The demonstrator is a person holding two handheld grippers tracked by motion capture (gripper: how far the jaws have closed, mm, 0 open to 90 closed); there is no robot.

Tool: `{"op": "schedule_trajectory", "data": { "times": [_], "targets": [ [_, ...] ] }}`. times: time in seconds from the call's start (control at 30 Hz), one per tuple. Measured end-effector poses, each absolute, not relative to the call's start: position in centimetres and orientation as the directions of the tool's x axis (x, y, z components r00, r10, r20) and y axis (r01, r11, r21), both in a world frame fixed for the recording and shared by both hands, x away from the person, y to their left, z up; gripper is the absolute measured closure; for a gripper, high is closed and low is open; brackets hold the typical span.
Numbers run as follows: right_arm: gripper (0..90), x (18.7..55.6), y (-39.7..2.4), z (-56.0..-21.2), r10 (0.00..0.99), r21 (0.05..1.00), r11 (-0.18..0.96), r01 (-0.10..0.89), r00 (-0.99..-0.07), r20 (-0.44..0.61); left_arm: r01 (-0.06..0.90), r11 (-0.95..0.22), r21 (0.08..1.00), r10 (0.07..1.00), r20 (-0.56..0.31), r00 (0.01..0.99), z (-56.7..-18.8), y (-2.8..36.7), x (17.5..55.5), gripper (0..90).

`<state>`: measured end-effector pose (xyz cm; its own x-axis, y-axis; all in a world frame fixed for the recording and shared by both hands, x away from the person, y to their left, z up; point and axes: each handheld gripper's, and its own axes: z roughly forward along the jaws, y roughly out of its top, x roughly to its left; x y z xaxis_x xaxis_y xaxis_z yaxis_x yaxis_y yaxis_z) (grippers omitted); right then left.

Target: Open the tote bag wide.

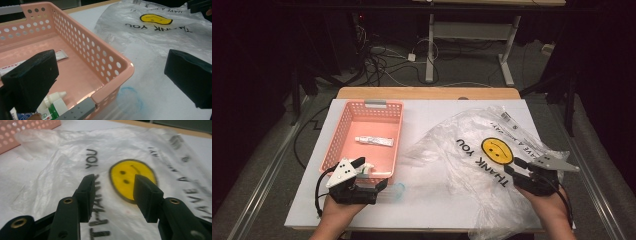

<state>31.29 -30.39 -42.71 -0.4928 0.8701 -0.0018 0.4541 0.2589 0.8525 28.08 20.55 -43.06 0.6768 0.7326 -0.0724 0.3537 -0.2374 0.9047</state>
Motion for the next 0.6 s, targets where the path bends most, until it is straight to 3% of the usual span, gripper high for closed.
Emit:
{"op": "schedule_trajectory", "data": {
  "times": [0.2,0.4,0.6],
  "targets": [
    [48.0,31.8,-27.1,-43.3,0.833,0.837,0.305,0.455,-0.553,-0.003,0.352,-0.236,0.906,0.734,-0.071,0.675,-43.0,20.7,28.0,0.0],
    [48.1,31.5,-24.0,-43.0,0.785,0.854,0.342,0.393,-0.619,-0.030,0.347,-0.245,0.905,0.735,-0.060,0.676,-43.0,20.7,27.4,0.0],
    [53.6,31.4,-22.1,-44.1,0.728,0.835,0.391,0.386,-0.686,-0.024,0.351,-0.253,0.902,0.736,-0.056,0.675,-43.2,20.6,27.4,0.0]
  ]
}}
